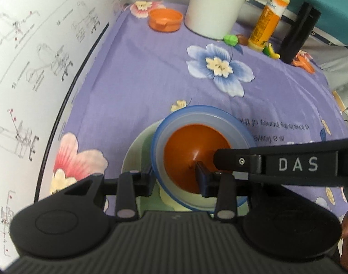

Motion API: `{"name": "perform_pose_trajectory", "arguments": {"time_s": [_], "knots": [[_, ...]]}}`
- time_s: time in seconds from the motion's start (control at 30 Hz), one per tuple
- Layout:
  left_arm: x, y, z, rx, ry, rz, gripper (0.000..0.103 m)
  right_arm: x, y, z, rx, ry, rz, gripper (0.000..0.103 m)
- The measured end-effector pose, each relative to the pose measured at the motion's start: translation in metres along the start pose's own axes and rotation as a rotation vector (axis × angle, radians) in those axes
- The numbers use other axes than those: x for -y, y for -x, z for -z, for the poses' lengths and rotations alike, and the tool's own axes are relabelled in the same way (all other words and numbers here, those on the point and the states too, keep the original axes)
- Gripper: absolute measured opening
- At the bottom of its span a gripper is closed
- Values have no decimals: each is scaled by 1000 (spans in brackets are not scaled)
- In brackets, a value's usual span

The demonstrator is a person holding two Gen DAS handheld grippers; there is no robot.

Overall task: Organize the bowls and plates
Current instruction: 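Carry the bowl stack with both grippers and lower it onto the plate stack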

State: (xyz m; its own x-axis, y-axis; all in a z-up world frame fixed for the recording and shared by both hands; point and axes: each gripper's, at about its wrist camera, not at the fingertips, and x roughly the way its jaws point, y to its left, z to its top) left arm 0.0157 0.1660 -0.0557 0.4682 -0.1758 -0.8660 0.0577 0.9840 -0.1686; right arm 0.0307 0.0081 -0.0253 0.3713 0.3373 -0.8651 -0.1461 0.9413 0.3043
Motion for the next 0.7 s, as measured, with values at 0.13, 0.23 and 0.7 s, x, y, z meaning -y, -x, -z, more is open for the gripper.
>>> {"name": "perform_pose_trajectory", "arguments": {"time_s": [0.13,0.23,0.7], "knots": [[-1,-8,6,-15,4,4,36,2,-10,6,-26,-5,7,32],[0,-13,9,-19,-4,-5,36,1,-12,11,-37,-6,15,32],[1,-30,14,-38,-23,-27,39,5,-31,9,-68,4,26,34]]}}
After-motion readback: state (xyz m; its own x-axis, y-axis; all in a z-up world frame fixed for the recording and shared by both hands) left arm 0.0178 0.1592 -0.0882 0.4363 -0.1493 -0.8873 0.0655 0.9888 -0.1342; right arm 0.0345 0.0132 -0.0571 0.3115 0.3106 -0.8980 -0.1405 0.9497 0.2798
